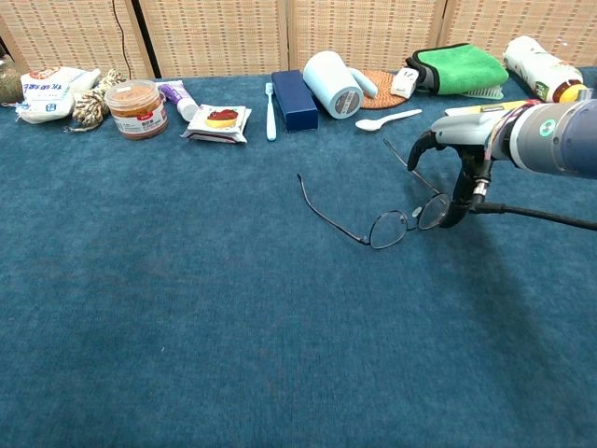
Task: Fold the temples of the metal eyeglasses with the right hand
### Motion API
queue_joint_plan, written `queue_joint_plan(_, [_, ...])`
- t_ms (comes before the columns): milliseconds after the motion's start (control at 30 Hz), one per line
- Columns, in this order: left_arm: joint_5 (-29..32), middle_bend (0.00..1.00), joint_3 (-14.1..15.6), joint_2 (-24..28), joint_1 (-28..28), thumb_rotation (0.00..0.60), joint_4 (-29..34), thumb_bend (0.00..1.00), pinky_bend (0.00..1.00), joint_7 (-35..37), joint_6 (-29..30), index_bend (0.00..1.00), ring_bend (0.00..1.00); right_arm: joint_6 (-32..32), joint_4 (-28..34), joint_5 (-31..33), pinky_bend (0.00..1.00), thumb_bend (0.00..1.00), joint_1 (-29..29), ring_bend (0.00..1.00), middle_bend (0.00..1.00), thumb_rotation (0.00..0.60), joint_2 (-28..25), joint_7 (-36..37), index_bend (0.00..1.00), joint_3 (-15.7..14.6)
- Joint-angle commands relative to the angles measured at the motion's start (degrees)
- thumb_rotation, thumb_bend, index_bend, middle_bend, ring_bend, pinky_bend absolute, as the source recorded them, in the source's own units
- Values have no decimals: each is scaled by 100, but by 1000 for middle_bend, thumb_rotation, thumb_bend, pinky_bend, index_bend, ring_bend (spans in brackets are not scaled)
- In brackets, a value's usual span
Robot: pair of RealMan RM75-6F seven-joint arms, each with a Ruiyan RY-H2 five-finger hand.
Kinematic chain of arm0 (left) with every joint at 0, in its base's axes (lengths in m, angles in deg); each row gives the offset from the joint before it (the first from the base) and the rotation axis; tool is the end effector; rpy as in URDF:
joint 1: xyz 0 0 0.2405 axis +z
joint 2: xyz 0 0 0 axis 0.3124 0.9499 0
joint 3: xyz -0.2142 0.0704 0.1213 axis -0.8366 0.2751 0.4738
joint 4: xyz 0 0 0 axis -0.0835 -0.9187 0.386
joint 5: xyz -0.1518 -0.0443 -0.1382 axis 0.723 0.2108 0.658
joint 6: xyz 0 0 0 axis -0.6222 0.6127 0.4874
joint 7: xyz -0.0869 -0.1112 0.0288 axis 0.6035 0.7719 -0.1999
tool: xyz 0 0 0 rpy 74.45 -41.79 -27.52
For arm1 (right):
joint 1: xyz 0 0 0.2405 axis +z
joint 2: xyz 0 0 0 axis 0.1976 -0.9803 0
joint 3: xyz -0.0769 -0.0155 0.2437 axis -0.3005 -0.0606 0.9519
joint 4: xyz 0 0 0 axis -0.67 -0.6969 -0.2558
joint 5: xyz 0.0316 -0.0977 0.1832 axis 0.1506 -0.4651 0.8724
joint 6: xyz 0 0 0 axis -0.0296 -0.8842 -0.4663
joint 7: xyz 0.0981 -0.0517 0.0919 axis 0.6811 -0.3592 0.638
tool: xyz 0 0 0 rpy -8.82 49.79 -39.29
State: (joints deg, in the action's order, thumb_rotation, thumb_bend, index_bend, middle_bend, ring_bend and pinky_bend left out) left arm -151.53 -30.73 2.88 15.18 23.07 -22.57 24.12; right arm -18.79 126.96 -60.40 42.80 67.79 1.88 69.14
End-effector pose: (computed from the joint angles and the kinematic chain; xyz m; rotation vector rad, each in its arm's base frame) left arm -0.3072 0.1758 0.1886 -1.2840 -0.8810 -0.8247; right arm -0.1380 -0.3665 -0.0150 1.7568 -1.1972 0.5334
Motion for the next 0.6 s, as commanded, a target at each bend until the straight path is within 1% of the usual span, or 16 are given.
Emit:
queue_joint_plan(33, [4,0,-6,-10,-10,561,-15,455,0,11,-8,126,8,-116,-37,257,0,141,137,0,0,600,18,-117,193,-36])
queue_joint_plan(200, [-2,0,-13,-38,-37,559,-40,455,0,26,-33,126,8,-218,-33,674,0,140,292,0,0,600,15,-241,183,-64])
queue_joint_plan(600, [4,0,-10,-54,-41,561,-87,454,0,63,-31,126,8,-307,-175,1244,0,141,546,0,0,600,143,-444,194,-118])
